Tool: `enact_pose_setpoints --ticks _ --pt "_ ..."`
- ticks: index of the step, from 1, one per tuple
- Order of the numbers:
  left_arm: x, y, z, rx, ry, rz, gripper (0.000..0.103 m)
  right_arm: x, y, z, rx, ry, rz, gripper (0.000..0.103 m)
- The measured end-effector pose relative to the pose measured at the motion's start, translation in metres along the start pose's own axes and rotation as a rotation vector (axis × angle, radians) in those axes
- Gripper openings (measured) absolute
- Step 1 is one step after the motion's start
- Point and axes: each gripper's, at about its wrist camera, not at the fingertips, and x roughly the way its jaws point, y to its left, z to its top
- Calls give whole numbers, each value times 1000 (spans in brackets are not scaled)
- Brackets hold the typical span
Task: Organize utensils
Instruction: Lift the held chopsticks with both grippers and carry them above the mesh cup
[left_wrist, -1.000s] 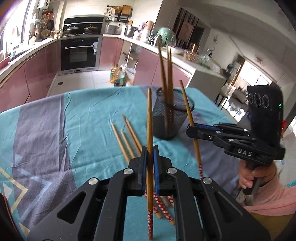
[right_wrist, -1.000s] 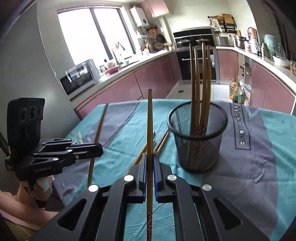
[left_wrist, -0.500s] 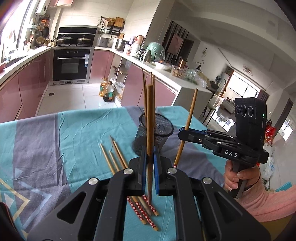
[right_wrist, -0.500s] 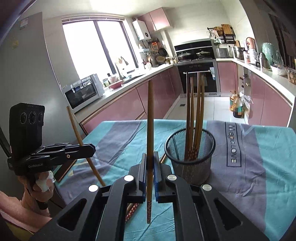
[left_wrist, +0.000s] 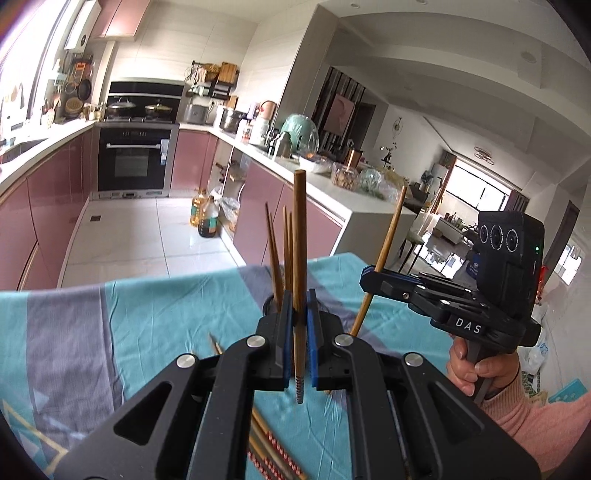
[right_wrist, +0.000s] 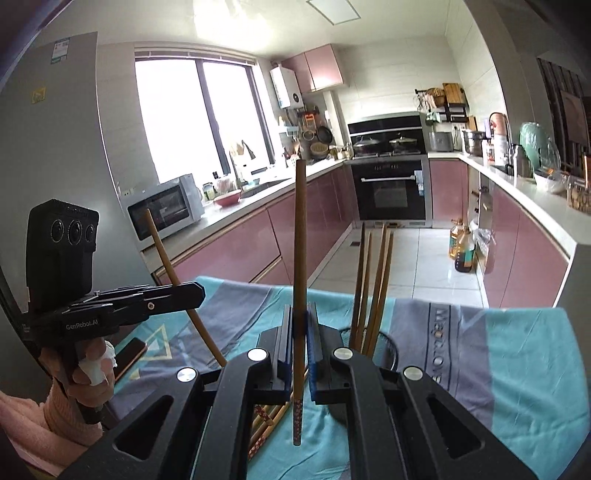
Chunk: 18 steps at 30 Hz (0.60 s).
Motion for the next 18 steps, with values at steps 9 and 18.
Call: enact_pose_setpoints --ticks 9,18 --pt "2 -15 30 42 -51 9 7 -7 -12 30 -17 -58 -48 6" --pt "13 -29 54 76 -69 13 7 5 -23 39 -5 -79 -76 6"
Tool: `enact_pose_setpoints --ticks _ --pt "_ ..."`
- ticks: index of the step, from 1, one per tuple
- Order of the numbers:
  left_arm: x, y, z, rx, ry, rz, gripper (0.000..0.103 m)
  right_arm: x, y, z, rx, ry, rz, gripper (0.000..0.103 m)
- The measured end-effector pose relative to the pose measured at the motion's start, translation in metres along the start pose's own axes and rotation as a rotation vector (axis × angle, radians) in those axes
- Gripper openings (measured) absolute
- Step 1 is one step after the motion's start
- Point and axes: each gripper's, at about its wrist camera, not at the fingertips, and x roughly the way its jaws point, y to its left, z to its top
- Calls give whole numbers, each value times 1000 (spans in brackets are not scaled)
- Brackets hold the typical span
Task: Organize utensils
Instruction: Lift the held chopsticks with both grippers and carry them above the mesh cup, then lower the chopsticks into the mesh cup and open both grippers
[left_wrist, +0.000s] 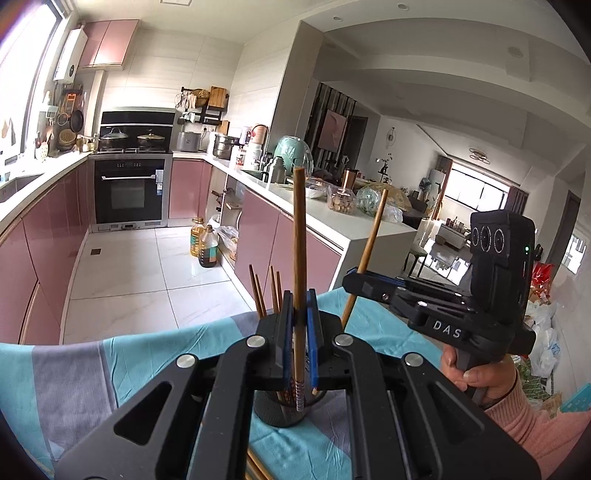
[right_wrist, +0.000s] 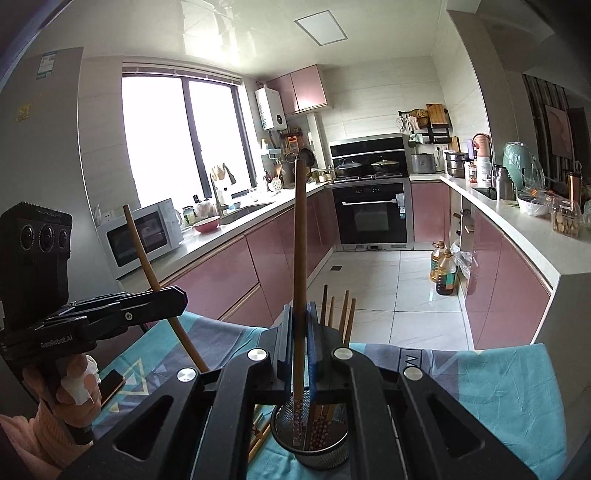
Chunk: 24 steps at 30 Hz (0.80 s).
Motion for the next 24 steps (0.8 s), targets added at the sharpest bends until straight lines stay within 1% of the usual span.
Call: enact_pose_setpoints --ticks 5,7,14,18,22,24 --pt "19 -2 0 5 31 16 7 13 -3 -3 13 17 -17 6" --pt "30 -3 -4 33 59 37 7 22 -5 -6 14 38 -25 6" --pt "60 -5 -24 93 177 49 7 46 -10 -24 17 150 -32 6" --pt "74 0 -34 88 242 50 7 56 -12 -32 23 211 -25 6" --pt "90 10 -39 71 298 33 7 68 -17 -40 39 273 -25 6" --pt "99 13 -44 66 319 45 7 73 -21 -43 45 289 -34 6"
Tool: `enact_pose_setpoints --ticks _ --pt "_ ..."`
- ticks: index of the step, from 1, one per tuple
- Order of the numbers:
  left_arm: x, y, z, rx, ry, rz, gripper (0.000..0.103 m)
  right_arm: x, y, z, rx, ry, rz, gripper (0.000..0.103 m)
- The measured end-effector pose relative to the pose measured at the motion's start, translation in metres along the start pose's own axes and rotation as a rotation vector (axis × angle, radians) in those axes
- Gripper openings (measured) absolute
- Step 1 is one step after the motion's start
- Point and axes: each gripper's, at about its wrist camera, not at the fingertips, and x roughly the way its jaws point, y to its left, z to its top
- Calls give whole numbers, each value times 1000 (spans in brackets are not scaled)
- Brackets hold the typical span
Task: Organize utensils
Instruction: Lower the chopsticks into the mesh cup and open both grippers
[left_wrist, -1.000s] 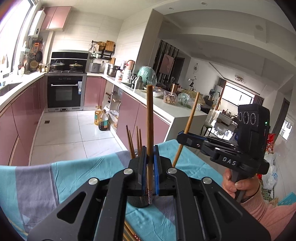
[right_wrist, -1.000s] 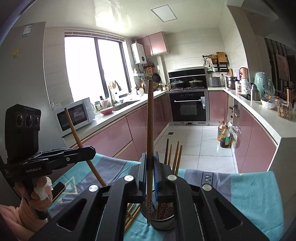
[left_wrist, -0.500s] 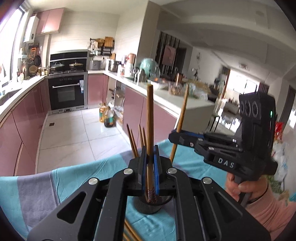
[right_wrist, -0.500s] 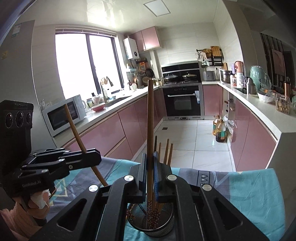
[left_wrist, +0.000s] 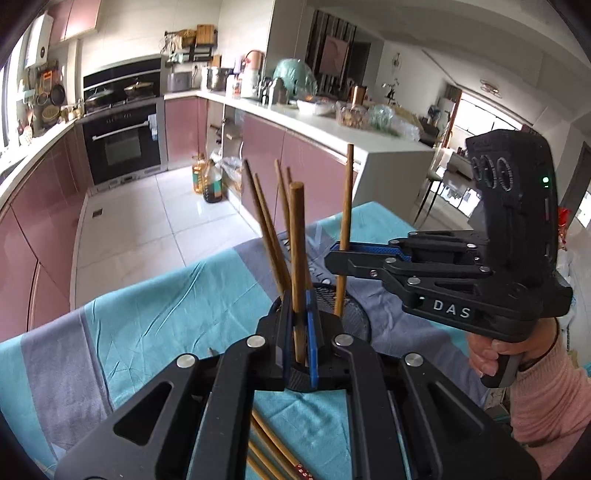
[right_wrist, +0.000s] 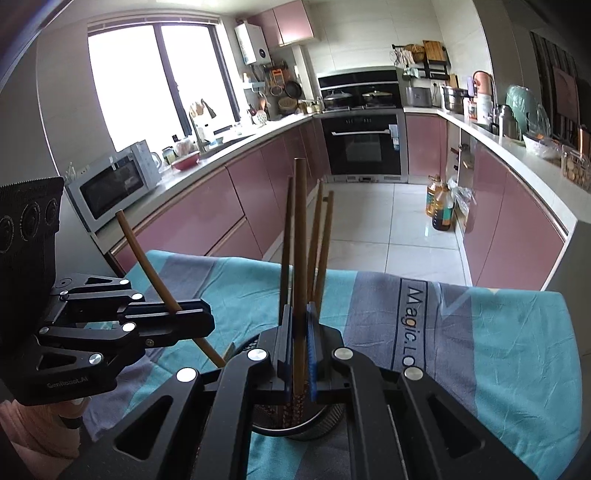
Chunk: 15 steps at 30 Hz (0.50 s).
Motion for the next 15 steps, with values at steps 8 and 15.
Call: enact_pose_setpoints --ticks 8,15 --pt "19 13 8 -17 14 9 8 16 -14 -3 49 28 -15 7" --pt "24 18 3 -37 19 11 12 17 -14 -4 71 28 -19 9"
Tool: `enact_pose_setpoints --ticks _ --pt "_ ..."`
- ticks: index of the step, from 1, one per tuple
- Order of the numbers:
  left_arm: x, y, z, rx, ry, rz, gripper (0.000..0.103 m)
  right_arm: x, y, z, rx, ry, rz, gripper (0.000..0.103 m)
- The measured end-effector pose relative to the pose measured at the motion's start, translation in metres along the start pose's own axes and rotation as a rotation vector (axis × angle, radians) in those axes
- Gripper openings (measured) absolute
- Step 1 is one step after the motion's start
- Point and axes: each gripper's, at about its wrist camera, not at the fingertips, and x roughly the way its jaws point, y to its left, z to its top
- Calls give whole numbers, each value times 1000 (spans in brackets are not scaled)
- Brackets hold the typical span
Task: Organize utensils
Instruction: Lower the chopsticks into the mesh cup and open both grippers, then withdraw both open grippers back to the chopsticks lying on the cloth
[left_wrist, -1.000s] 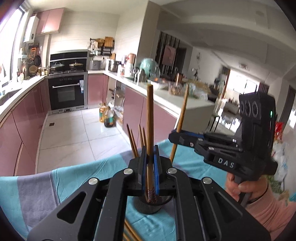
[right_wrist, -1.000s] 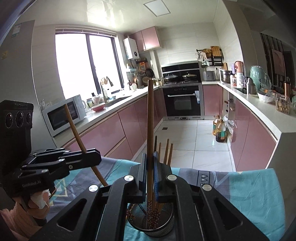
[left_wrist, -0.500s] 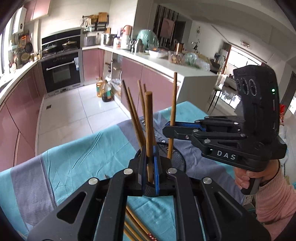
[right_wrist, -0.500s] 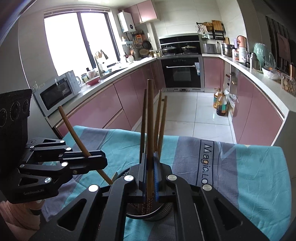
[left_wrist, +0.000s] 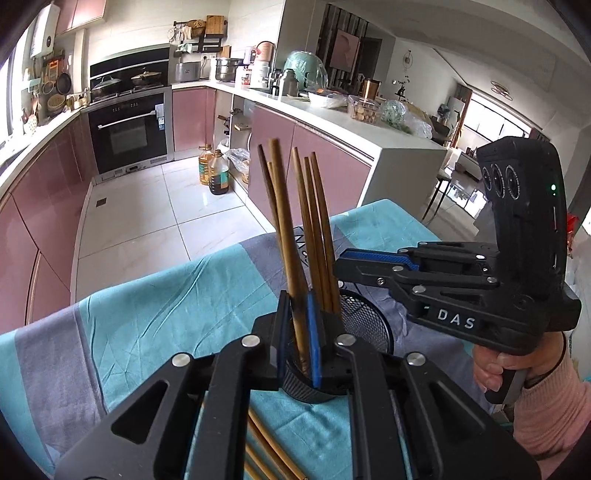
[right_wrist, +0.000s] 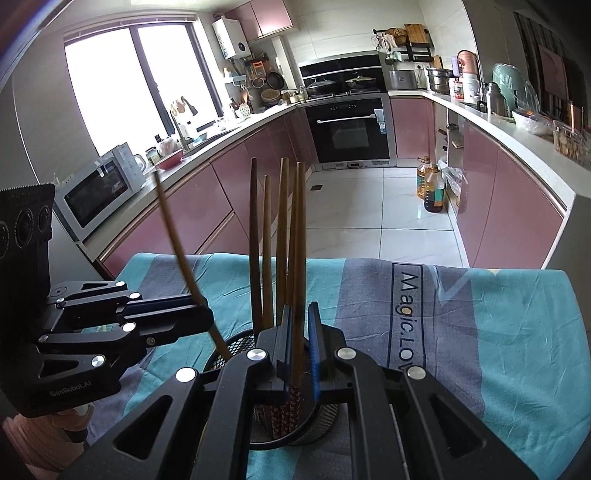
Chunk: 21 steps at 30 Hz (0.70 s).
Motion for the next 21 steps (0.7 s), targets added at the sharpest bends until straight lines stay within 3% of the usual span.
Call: enact_pose_setpoints --ticks 8,16,18,21 --pt "-18 9 -15 -16 -48 29 18 -17 8 -4 -11 -43 1 19" --pt "-78 19 -57 -34 -182 88 37 -52 41 -30 -122 -119 54 29" --pt "-88 24 -71 -45 -192 111 45 -55 49 -41 -134 -113 88 33" --pt "-93 33 -96 -82 -164 130 47 -49 59 -57 -153 -87 95 38"
